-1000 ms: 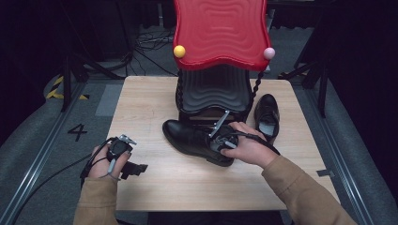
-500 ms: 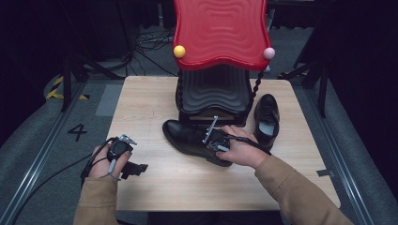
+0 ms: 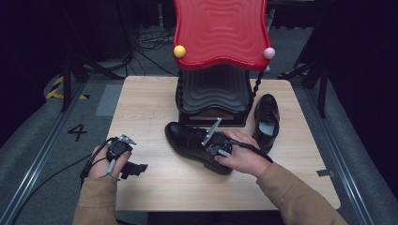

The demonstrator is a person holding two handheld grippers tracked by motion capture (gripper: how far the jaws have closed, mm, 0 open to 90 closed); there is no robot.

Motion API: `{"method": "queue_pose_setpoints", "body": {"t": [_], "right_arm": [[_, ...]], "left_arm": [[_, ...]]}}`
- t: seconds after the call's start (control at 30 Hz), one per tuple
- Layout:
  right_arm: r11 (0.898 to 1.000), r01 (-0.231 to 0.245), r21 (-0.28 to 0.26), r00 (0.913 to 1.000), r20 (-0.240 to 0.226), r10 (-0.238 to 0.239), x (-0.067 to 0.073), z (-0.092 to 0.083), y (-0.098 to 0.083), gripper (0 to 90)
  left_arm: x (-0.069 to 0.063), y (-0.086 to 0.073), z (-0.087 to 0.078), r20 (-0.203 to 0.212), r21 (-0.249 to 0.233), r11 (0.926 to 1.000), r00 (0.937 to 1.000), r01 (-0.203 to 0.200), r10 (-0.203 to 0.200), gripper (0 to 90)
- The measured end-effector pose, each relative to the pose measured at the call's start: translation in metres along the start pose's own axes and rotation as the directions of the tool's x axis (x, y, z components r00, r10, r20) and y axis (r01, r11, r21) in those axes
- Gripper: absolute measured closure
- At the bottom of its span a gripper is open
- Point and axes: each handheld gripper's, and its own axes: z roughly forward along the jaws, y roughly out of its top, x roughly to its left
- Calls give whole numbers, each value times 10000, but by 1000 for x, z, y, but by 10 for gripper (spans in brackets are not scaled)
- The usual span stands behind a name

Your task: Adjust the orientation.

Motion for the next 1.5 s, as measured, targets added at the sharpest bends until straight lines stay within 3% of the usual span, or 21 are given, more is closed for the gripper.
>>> {"method": "queue_pose_setpoints", "body": {"t": [0.07, 0.13, 0.2, 0.23, 0.27, 0.4, 0.5, 0.57, 0.6, 0.7, 0.83, 0.93, 1.1, 1.2, 1.4, 1.47, 1.5], "right_arm": [[9964, -634, -561, 9980, -54, 632, 11, -13, -11, 862], [9918, -945, -857, 9955, -112, 938, 18, -21, -19, 862], [9885, -1189, -933, 9929, -96, 1186, 23, -25, -24, 861], [9813, -1612, -1054, 9869, -67, 1614, 31, -31, -35, 861], [9813, -1612, -1054, 9869, -67, 1614, 31, -31, -35, 859], [9630, -2368, -1285, 9695, 339, 2429, 40, -34, -52, 853], [9429, -2959, -1528, 9467, 845, 3108, 44, -32, -62, 847], [9349, -3227, -1477, 9312, 1274, 3415, 43, -25, -67, 840], [9349, -3227, -1477, 9312, 1274, 3415, 43, -25, -67, 840], [9284, -3516, -1203, 9174, 1530, 3673, 44, -12, -66, 823], [9311, -3619, -454, 9150, 1736, 3641, 53, 7, -64, 768], [9165, -3936, -719, 9069, 1327, 3999, 51, 5, -66, 732], [9018, -4201, -1011, 9017, 654, 4274, 44, -1, -72, 710], [8875, -4438, -1239, 8927, 253, 4500, 42, -3, -73, 653], [8892, -4337, -1458, 8986, 30, 4388, 44, -5, -73, 597], [8718, -4482, -1975, 8936, -733, 4428, 45, -13, -75, 540], [8696, -4480, -2074, 8937, -772, 4420, 45, -17, -76, 552]], "left_arm": [[0, 0, 0, -3, -4, 10000, 10000, 9, -9, 197], [0, 0, 0, -1, -12, 10000, 10000, 25, -25, 197], [-1, 1, 0, 22, 15, 10000, 10000, -20, 20, 197], [-1, 1, 0, 22, 15, 10000, 10000, -20, 20, 197], [-2, 1, 0, 11, 27, 10000, 10000, -18, 18, 197], [-4, 3, 0, -14, 54, 9999, 9999, -124, 124, 197], [-4, 3, 1, 7, 37, 9999, 9999, -101, 101, 196], [-3, 3, 2, 39, 115, 9999, 9999, -101, 100, 196], [-3, 3, 2, 39, 115, 9999, 9999, -101, 100, 196], [-3, 3, 3, 86, 119, 9998, 9999, -136, 135, 197], [-1, 2, 1, 66, 54, 10000, 10000, -36, 35, 195], [-1, 2, 2, 57, 75, 10000, 10000, -23, 23, 196], [-3, 4, 5, 128, 191, 9998, 9999, -109, 107, 195], [-3, 5, 7, 172, 233, 9996, 9998, -146, 142, 196], [-4, 8, 9, 193, 303, 9994, 9997, -149, 144, 195], [-3, 9, 10, 183, 270, 9994, 9996, -196, 191, 195], [-3, 10, 10, 199, 263, 9995, 9996, -180, 175, 195]]}}
